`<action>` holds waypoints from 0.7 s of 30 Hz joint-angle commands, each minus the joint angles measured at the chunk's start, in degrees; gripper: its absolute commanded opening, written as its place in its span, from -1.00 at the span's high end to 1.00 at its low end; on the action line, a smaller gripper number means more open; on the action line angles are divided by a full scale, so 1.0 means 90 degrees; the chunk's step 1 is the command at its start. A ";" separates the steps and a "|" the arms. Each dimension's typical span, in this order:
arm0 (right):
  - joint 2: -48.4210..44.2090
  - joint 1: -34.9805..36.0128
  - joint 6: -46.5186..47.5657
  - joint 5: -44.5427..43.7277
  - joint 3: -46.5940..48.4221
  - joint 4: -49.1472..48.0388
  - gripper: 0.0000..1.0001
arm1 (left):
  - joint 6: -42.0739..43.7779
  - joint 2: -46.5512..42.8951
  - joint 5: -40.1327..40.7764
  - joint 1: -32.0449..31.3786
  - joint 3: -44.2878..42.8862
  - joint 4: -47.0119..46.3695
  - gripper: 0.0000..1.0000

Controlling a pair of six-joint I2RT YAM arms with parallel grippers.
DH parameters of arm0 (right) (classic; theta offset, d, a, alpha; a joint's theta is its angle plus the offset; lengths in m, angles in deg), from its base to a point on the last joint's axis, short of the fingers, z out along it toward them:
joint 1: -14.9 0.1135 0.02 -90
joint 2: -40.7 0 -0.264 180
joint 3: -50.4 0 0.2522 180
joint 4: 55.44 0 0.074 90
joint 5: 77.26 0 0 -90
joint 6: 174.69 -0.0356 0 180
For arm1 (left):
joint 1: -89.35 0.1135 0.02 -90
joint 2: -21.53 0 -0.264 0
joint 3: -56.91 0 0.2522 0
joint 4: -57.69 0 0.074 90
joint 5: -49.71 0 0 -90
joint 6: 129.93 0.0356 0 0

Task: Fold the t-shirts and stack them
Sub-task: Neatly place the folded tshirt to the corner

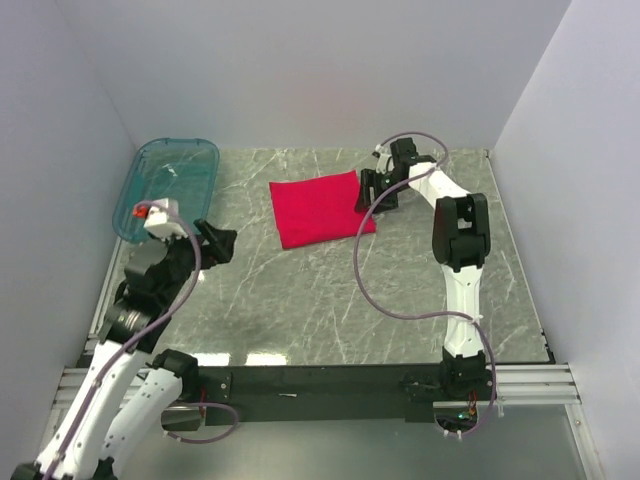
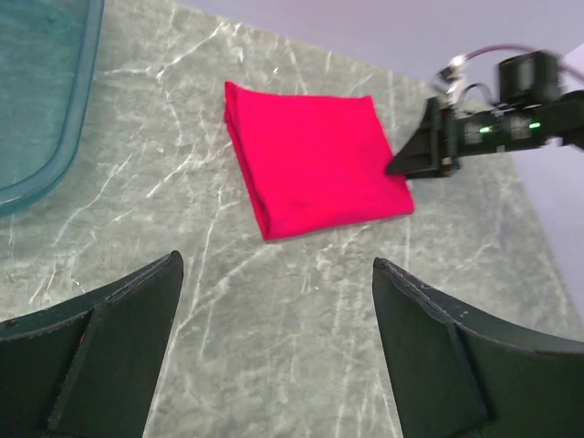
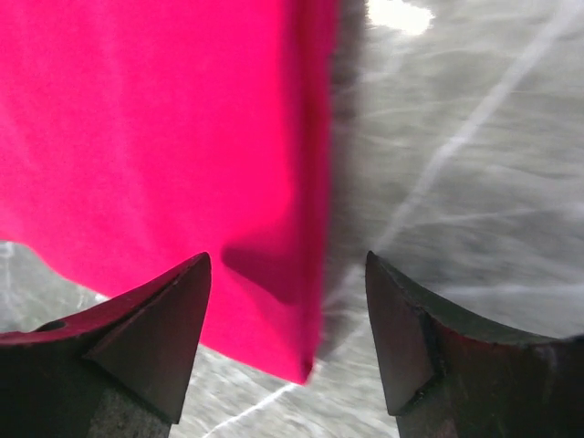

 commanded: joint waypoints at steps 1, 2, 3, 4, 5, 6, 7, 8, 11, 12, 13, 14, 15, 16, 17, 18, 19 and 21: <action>0.0192 0.0258 -0.0225 0.0279 0.0114 0.0197 -0.47 | -0.0338 -0.0590 -0.0101 0.0020 0.0086 0.0309 -0.80; 0.0250 0.0277 -0.0255 0.0395 0.0114 0.0207 -0.42 | -0.0425 -0.0678 -0.0140 0.0020 0.0115 0.0349 -0.80; 0.0251 0.0258 -0.0323 0.0435 0.0114 0.0207 -0.37 | -0.0474 -0.0804 -0.0160 0.0020 0.0125 0.0455 -0.80; 0.0251 0.0277 -0.0314 0.0436 0.0104 0.0226 -0.23 | -0.0504 -0.0854 -0.0170 0.0011 0.0154 0.0505 -0.79; 0.0231 0.0258 -0.0314 0.0416 0.0095 0.0246 -0.12 | -0.0562 -0.0903 -0.0199 0.0020 0.0184 0.0544 -0.79; 0.0202 0.0200 -0.0324 0.0348 0.0046 0.0236 -0.03 | -0.0601 -0.0981 -0.0209 0.0020 0.0194 0.0612 -0.79; 0.0144 0.0161 -0.0324 0.0328 -0.0003 0.0207 0.28 | -0.0621 -0.1020 -0.0209 0.0020 0.0242 0.0642 -0.79; 0.0037 0.0112 -0.0324 0.0309 -0.0109 0.0129 0.47 | -0.0660 -0.1069 -0.0229 0.0020 0.0272 0.0661 -0.79; -0.0207 -0.0219 -0.0304 0.0201 -0.0276 0.0061 1.00 | -0.0690 -0.1206 -0.0229 0.0010 0.0321 0.0710 -0.79; -0.0266 -0.0317 -0.0217 0.0192 -0.0305 0.0089 1.00 | -0.0690 -0.1254 -0.0209 0.0020 0.0321 0.0710 -0.79; -0.0325 -0.0521 -0.0149 0.0114 -0.0335 0.0119 1.00 | -0.0690 -0.1274 -0.0219 0.0020 0.0321 0.0720 -0.79; -0.0442 -0.0620 -0.0071 0.0065 -0.0403 0.0196 1.00 | -0.0670 -0.1284 -0.0229 0.0020 0.0311 0.0720 -0.79; -0.0501 -0.0737 0.0085 -0.0032 -0.0432 0.0236 1.00 | -0.0660 -0.1284 -0.0238 0.0020 0.0301 0.0720 -0.79; -0.0559 -0.0970 0.0164 -0.0178 -0.0471 0.0294 1.00 | -0.0660 -0.1284 -0.0277 0.0020 0.0292 0.0720 -0.79; -0.0657 -0.1146 0.0261 -0.0267 -0.0520 0.0430 1.00 | -0.0641 -0.1284 -0.0307 0.0011 0.0282 0.0701 -0.79; -0.0696 -0.1303 0.0427 -0.0364 -0.0530 0.0499 1.00 | -0.0641 -0.1294 -0.0307 0.0020 0.0291 0.0691 -0.79; -0.0755 -0.1595 0.0622 -0.0510 -0.0569 0.0538 1.00 | -0.0650 -0.1304 -0.0317 0.0020 0.0311 0.0672 -0.79; -0.0853 -0.1918 0.1041 -0.0667 -0.0550 0.0704 1.00 | -0.0680 -0.1342 -0.0413 0.0020 0.0369 0.0603 -0.79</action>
